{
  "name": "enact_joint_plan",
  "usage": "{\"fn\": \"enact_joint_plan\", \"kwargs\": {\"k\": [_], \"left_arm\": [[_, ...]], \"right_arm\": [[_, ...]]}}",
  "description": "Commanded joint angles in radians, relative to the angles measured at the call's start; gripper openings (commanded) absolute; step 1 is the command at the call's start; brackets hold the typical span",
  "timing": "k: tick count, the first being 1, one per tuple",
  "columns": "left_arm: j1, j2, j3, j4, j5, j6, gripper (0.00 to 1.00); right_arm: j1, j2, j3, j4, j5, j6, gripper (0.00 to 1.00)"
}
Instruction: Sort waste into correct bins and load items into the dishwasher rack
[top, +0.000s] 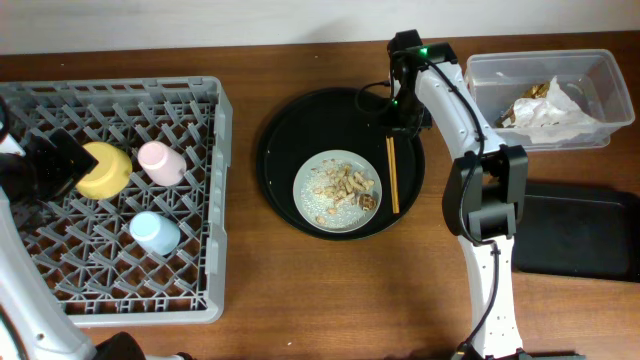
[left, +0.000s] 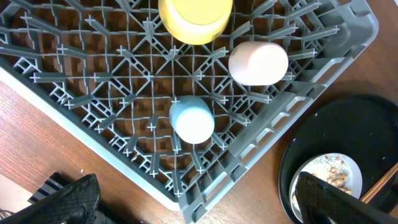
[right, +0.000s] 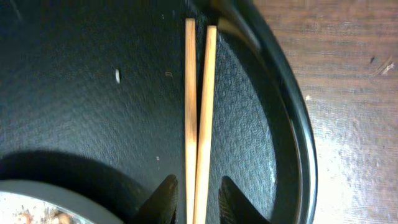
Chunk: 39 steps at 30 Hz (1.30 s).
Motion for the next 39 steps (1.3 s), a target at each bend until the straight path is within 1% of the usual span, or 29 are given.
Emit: {"fn": "enact_joint_plan", "kwargs": {"k": [1,6,17,18,19,20,26,28,29,30,32,33,34,39], "left_arm": [[0.002,0.000,0.000,0.002,-0.008,-0.009,1.00],[0.002,0.000,0.000,0.002,-0.008,-0.009,1.00],[0.002,0.000,0.000,0.002,-0.008,-0.009,1.00],[0.002,0.000,0.000,0.002,-0.008,-0.009,1.00],[0.002,0.000,0.000,0.002,-0.008,-0.009,1.00],[0.002,0.000,0.000,0.002,-0.008,-0.009,1.00],[0.002,0.000,0.000,0.002,-0.008,-0.009,1.00],[0.002,0.000,0.000,0.002,-0.008,-0.009,1.00],[0.002,0.000,0.000,0.002,-0.008,-0.009,1.00],[0.002,0.000,0.000,0.002,-0.008,-0.009,1.00],[0.002,0.000,0.000,0.002,-0.008,-0.009,1.00],[0.002,0.000,0.000,0.002,-0.008,-0.009,1.00],[0.002,0.000,0.000,0.002,-0.008,-0.009,1.00],[0.002,0.000,0.000,0.002,-0.008,-0.009,1.00]], "right_arm": [[0.005,0.015,-0.061,0.043,0.048,0.041,0.24],[0.005,0.015,-0.122,0.103,0.047,0.042,0.24],[0.005,0.015,-0.127,0.098,0.043,0.041,0.23],[0.005,0.014,-0.125,0.092,0.042,0.041,0.22],[0.005,0.013,-0.119,0.081,0.039,0.041,0.18],[0.005,0.012,-0.101,0.061,0.035,0.041,0.17],[0.005,0.011,-0.006,-0.017,0.035,0.041,0.16],[0.005,0.011,-0.005,-0.024,0.035,0.041,0.16],[0.005,0.011,-0.005,-0.029,0.035,0.041,0.11],[0.005,0.011,-0.005,-0.032,0.033,0.041,0.10],[0.005,0.011,-0.005,-0.041,0.033,0.054,0.11],[0.004,0.011,-0.006,-0.050,0.033,0.056,0.17],[0.004,0.012,-0.012,-0.058,0.033,0.056,0.18],[0.005,0.013,-0.091,-0.026,0.032,0.109,0.18]]}}
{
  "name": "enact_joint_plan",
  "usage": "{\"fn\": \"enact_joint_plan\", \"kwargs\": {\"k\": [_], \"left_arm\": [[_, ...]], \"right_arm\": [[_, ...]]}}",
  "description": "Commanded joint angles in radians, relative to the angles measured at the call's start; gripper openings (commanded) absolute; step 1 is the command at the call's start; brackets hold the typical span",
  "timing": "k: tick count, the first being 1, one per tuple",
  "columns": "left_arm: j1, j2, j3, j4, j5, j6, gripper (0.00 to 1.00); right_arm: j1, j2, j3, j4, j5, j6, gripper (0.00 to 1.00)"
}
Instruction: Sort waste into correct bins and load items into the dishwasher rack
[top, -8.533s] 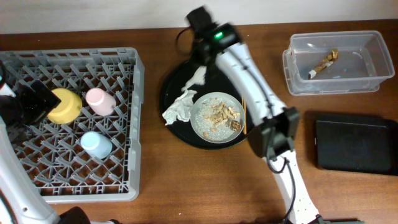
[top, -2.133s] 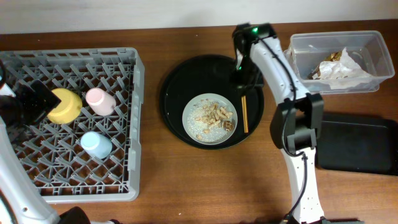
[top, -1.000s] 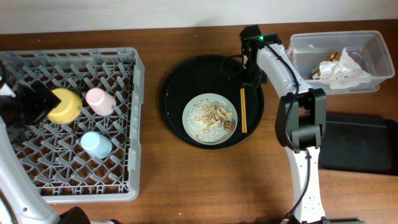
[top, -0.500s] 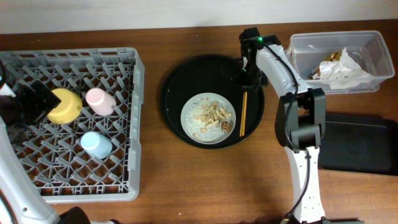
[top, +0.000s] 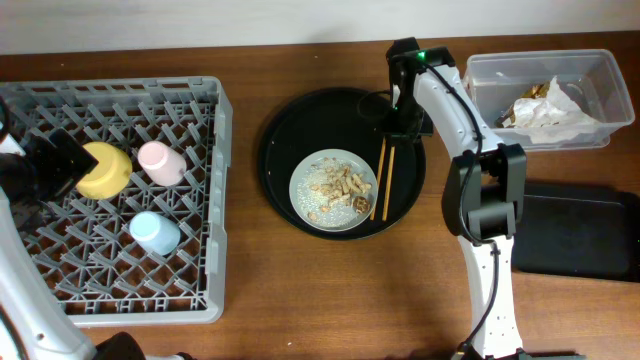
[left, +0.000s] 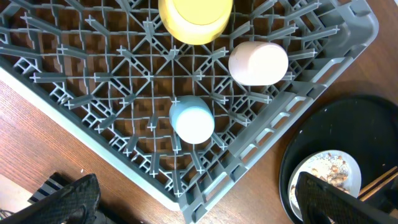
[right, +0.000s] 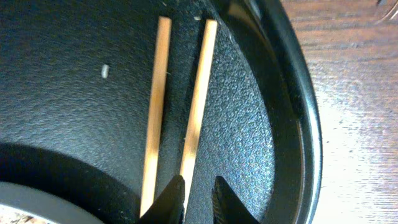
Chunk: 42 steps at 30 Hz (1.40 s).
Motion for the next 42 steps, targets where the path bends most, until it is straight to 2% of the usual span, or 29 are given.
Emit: {"fn": "enact_joint_plan", "kwargs": {"k": [1,2,8,9,10,15,19,24,29,33,36,39,42], "left_arm": [[0.002,0.000,0.000,0.002,-0.008,-0.009,1.00],[0.002,0.000,0.000,0.002,-0.008,-0.009,1.00],[0.002,0.000,0.000,0.002,-0.008,-0.009,1.00],[0.002,0.000,0.000,0.002,-0.008,-0.009,1.00],[0.002,0.000,0.000,0.002,-0.008,-0.009,1.00],[0.002,0.000,0.000,0.002,-0.008,-0.009,1.00],[0.002,0.000,0.000,0.002,-0.008,-0.009,1.00],[0.002,0.000,0.000,0.002,-0.008,-0.009,1.00],[0.002,0.000,0.000,0.002,-0.008,-0.009,1.00],[0.002,0.000,0.000,0.002,-0.008,-0.009,1.00],[0.002,0.000,0.000,0.002,-0.008,-0.009,1.00],[0.002,0.000,0.000,0.002,-0.008,-0.009,1.00],[0.002,0.000,0.000,0.002,-0.008,-0.009,1.00]], "right_arm": [[0.003,0.012,-0.069,0.031,0.000,0.043,0.18],[0.003,0.012,-0.090,0.047,-0.013,0.046,0.21],[0.003,0.012,-0.175,0.122,-0.043,0.060,0.21],[0.003,0.012,-0.181,0.124,-0.033,0.082,0.17],[0.003,0.012,-0.182,0.124,-0.020,0.104,0.04],[0.003,0.001,-0.151,0.118,-0.026,0.121,0.04],[0.002,-0.025,-0.053,0.054,-0.025,0.121,0.04],[0.003,-0.038,0.177,-0.105,-0.038,0.120,0.04],[0.034,-0.038,0.393,-0.201,-0.266,0.117,0.04],[0.123,-0.038,0.449,-0.132,-0.414,0.134,0.04],[0.211,-0.036,0.442,-0.039,-0.414,0.189,0.04],[0.312,-0.033,0.435,0.066,-0.384,0.239,0.04],[0.402,-0.031,0.435,0.130,-0.253,0.313,0.04]]}}
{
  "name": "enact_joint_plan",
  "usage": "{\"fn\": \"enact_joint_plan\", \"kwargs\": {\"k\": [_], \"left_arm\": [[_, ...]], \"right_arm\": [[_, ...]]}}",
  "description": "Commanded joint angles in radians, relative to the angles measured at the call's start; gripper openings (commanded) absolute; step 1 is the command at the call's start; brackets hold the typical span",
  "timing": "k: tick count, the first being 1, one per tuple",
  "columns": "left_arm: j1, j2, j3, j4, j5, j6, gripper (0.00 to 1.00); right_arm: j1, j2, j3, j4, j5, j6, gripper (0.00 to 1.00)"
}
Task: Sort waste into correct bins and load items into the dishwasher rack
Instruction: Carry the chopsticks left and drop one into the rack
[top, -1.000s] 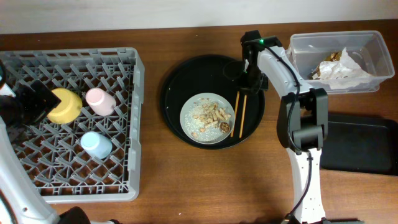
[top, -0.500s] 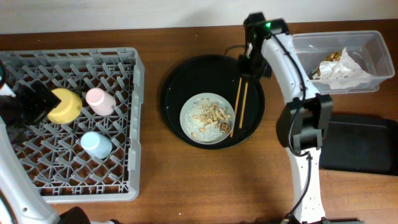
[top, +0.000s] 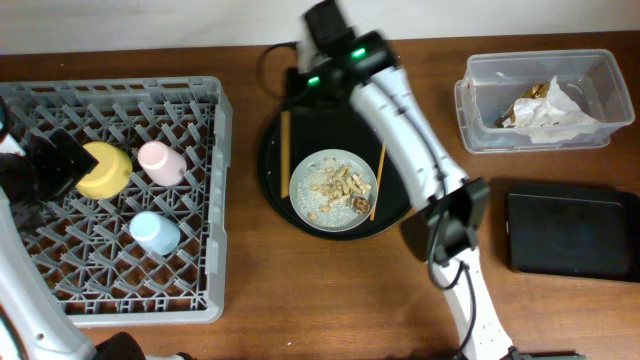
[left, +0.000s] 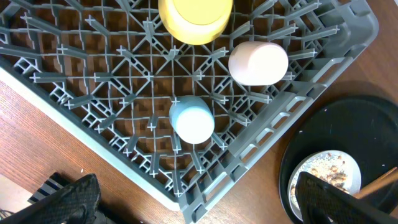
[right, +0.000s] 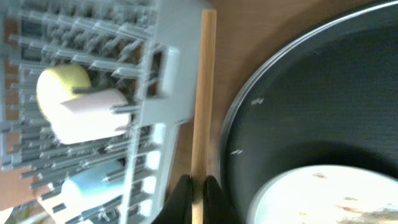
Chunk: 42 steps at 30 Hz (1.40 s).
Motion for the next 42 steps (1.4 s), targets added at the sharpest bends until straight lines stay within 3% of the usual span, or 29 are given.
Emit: {"fn": "enact_joint_plan", "kwargs": {"k": [1,8,19,22,24,28,32,42], "left_arm": [[0.002,0.000,0.000,0.001,-0.008,-0.009,1.00],[0.002,0.000,0.000,0.002,-0.008,-0.009,1.00],[0.002,0.000,0.000,0.002,-0.008,-0.009,1.00],[0.002,0.000,0.000,0.001,-0.008,-0.009,1.00],[0.002,0.000,0.000,0.002,-0.008,-0.009,1.00],[0.002,0.000,0.000,0.001,-0.008,-0.009,1.00],[0.002,0.000,0.000,0.002,-0.008,-0.009,1.00],[0.002,0.000,0.000,0.001,-0.008,-0.009,1.00]], "right_arm": [[0.098,-0.005,0.005,0.063,0.114,0.101,0.04],[0.223,0.053,-0.001,0.264,0.202,0.317,0.04],[0.252,0.137,-0.003,0.372,0.233,0.333,0.06],[0.252,0.143,-0.004,0.372,0.229,0.311,0.29],[0.252,0.143,-0.003,0.372,0.217,0.294,0.39],[0.251,0.142,-0.003,0.369,0.169,0.257,0.40],[0.235,0.119,0.021,0.305,0.171,0.233,0.40],[-0.115,0.016,0.116,-0.269,0.237,0.119,0.44]]}}
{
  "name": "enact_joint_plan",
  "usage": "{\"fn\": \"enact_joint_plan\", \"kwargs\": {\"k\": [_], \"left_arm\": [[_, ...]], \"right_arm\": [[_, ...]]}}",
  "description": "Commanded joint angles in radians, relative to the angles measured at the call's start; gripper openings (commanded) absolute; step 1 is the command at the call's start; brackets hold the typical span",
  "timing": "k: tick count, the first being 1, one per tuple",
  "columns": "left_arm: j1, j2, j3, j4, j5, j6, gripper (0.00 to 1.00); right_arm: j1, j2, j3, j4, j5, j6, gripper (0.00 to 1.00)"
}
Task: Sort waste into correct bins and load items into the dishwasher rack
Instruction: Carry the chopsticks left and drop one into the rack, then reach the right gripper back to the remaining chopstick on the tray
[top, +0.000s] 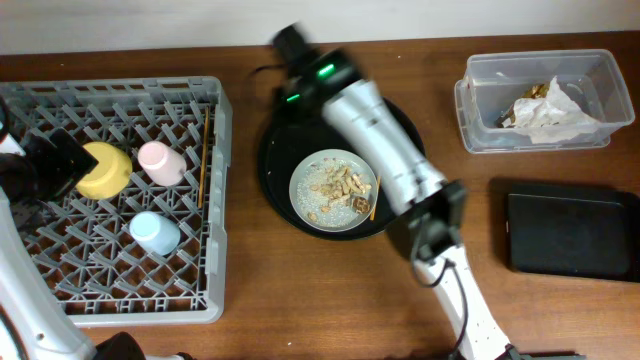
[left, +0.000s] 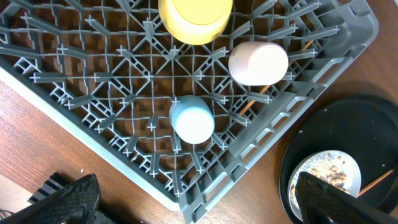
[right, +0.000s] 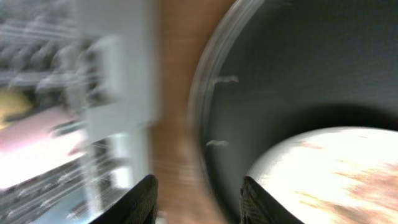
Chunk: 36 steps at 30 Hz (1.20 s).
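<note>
One wooden chopstick (top: 205, 160) lies in the right side of the grey dishwasher rack (top: 215, 300), beside the pink cup (top: 160, 162); the left wrist view shows this chopstick (left: 252, 99) under the rack's grid. The second chopstick (top: 372, 205) rests by the right rim of the food plate (top: 300, 190) on the black tray (top: 275, 150). My right gripper (right: 202, 205) is open and empty over the tray's left rim; that view is blurred. My left gripper (left: 199, 208) hangs open over the rack's corner.
A yellow cup (top: 105, 170) and a blue cup (top: 155, 232) sit in the rack. A clear bin (top: 480, 100) with crumpled paper stands at the back right. A black bin (top: 570, 230) lies at the right. My right arm (top: 380, 140) crosses over the tray.
My right gripper was shut on one chopstick between the tray and the rack. Now that chopstick lies in the rack and the gripper is open. The left arm has not moved.
Both chopsticks lay together at the tray's right side with my right fingers around them. Then they lay apart. Then one was held at the tray's left edge while the other stayed by the plate. Now the held one is in the rack.
</note>
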Motion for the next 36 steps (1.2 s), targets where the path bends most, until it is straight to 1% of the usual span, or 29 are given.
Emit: {"fn": "enact_joint_plan", "kwargs": {"k": [1,4,7,9,11,15,17,22,28,31,33,35,36], "left_arm": [[0.002,0.000,0.000,0.002,-0.008,-0.009,1.00],[0.002,0.000,0.000,0.002,-0.008,-0.009,1.00],[0.002,0.000,0.000,0.002,-0.008,-0.009,1.00],[0.002,0.000,0.000,0.002,-0.008,-0.009,1.00],[0.002,0.000,0.000,0.002,-0.008,-0.009,1.00],[0.002,0.000,0.000,0.002,-0.008,-0.009,1.00],[0.002,0.000,0.000,0.002,-0.008,-0.009,1.00],[0.002,0.000,0.000,0.002,-0.008,-0.009,1.00],[0.002,0.000,0.000,0.002,-0.008,-0.009,1.00],[0.002,0.000,0.000,0.002,-0.008,-0.009,1.00],[0.002,0.000,0.000,0.002,-0.008,-0.009,1.00],[0.002,0.000,0.000,0.002,-0.008,-0.009,1.00],[0.002,0.000,0.000,0.002,-0.008,-0.009,1.00]], "right_arm": [[-0.154,-0.060,0.022,-0.138,0.085,-0.055,0.44],[-0.244,-0.045,-0.035,-0.179,0.119,-0.055,0.44],[-0.283,-0.043,-0.119,-0.142,0.143,-0.040,0.44],[-0.296,-0.043,-0.180,-0.117,0.192,0.010,0.43],[-0.303,-0.043,-0.270,-0.053,0.216,0.039,0.42],[-0.303,-0.043,-0.426,0.086,0.185,0.039,0.32],[-0.299,-0.043,-0.475,0.124,0.181,0.039,0.31],[-0.293,-0.043,-0.538,0.138,0.172,0.053,0.31],[-0.258,-0.043,-0.542,0.135,0.158,0.031,0.29],[-0.240,-0.043,-0.542,0.126,0.184,0.031,0.21],[-0.235,-0.043,-0.542,0.119,0.200,0.032,0.19],[-0.235,-0.043,-0.544,0.119,0.204,0.031,0.06],[-0.235,-0.043,-0.544,0.119,0.203,0.031,0.04]]}}
